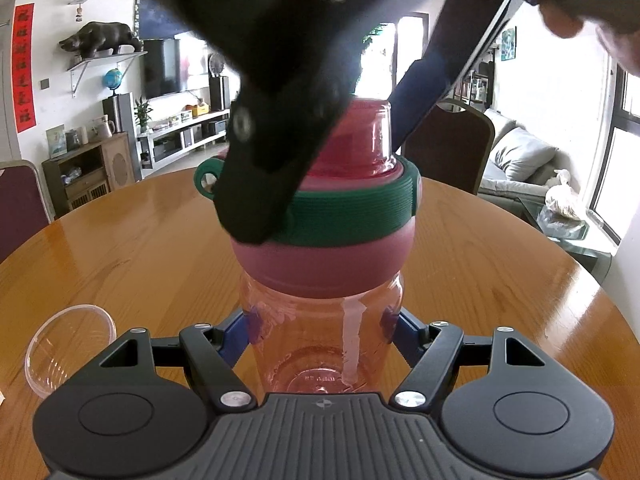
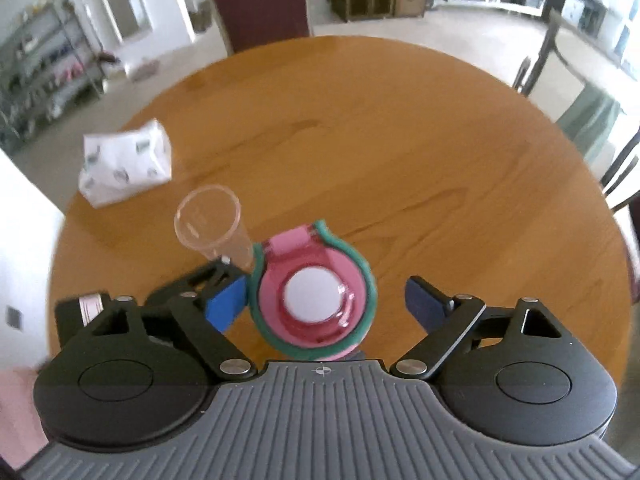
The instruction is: Unscrew bottle cap and pour
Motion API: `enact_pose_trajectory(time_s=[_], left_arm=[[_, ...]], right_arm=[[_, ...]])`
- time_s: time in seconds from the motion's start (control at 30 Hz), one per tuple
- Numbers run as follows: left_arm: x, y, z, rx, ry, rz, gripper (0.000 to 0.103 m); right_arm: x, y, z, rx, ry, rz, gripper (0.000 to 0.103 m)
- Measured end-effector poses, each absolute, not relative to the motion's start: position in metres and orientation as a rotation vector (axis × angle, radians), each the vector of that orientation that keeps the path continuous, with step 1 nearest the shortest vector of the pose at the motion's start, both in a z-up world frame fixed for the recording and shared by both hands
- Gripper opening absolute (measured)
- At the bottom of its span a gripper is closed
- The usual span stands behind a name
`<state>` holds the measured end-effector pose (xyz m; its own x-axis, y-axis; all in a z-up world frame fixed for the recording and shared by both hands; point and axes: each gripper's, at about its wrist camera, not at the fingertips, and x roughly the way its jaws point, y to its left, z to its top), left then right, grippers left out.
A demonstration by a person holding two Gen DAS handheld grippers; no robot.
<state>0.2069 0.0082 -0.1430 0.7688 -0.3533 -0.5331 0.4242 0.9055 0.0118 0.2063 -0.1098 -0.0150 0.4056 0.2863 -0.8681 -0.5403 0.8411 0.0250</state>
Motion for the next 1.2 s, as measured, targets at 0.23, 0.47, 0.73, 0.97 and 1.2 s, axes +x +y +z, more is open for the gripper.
enact_pose_trajectory(time_s=[0.23,0.47,0.73,0.97,1.2], left_arm=[[0.207,0.009,-0.142,0.130,0.545,-0.445,0.071],[0.213,0.010,-0.138,0.127,0.545,-0.460,0.071],[0.219,0.014,-0.142,0.125,0.549,-0.467,0.072],[0.220,0.014,-0.147,0.124,0.550,-0.452,0.071],[0.220,0.014,-0.146,0.130,0.554,-0.450,0.071]], right_arm=[[0.195,-0.102,-0.011,-0.464,0.967,0.597,0.071],[0.218,-0.106,-0.005,-0.820,0.922,1.073,0.071],[0.229,-0.117,-0.004,-1.174,0.711,1.529,0.071],[0.226,-0.132,0.009,-0.678,0.822,1.126,0.103],[0.212,-0.132,0.003,-0.198,1.032,0.599,0.094]])
